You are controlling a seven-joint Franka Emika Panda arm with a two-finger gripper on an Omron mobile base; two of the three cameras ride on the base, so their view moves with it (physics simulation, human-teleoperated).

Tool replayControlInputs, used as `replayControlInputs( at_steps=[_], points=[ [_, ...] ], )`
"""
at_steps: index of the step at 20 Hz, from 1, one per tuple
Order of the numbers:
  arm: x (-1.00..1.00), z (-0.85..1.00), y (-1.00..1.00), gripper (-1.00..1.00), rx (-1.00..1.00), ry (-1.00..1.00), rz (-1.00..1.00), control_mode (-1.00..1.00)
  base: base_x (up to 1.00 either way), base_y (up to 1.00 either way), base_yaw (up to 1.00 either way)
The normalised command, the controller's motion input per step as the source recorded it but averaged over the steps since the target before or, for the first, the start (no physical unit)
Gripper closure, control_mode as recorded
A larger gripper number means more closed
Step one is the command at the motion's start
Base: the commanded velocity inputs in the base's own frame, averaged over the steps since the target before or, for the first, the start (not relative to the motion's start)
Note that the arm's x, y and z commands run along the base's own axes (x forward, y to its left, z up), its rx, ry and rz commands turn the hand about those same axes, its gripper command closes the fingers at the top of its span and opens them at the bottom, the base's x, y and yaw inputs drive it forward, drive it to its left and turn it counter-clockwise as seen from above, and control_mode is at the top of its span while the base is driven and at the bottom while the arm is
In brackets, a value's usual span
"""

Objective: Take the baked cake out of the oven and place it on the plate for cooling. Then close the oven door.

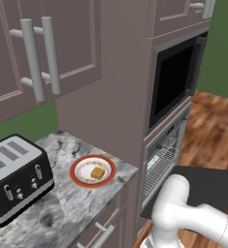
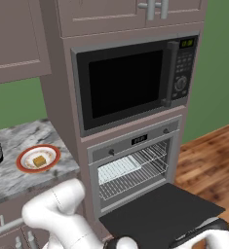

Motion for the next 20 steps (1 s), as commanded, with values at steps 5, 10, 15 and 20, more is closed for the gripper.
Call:
replayControlInputs(
  at_steps=[5, 10, 15, 20],
  points=[
    [0.30, -0.09, 0.00, 1.00, 0.08, -0.03, 0.00, -1.00, 0.00, 0.00, 0.00],
    [0.33, -0.20, 0.00, 1.00, 0.08, 0.00, 0.00, -1.00, 0.00, 0.00, 0.00],
    [0.23, -0.39, -0.09, 1.00, 0.09, -0.01, 0.00, -1.00, 0.00, 0.00, 0.00],
    [0.10, -0.42, -0.17, 1.00, 0.09, -0.06, 0.00, -1.00, 0.00, 0.00, 0.00]
  ],
)
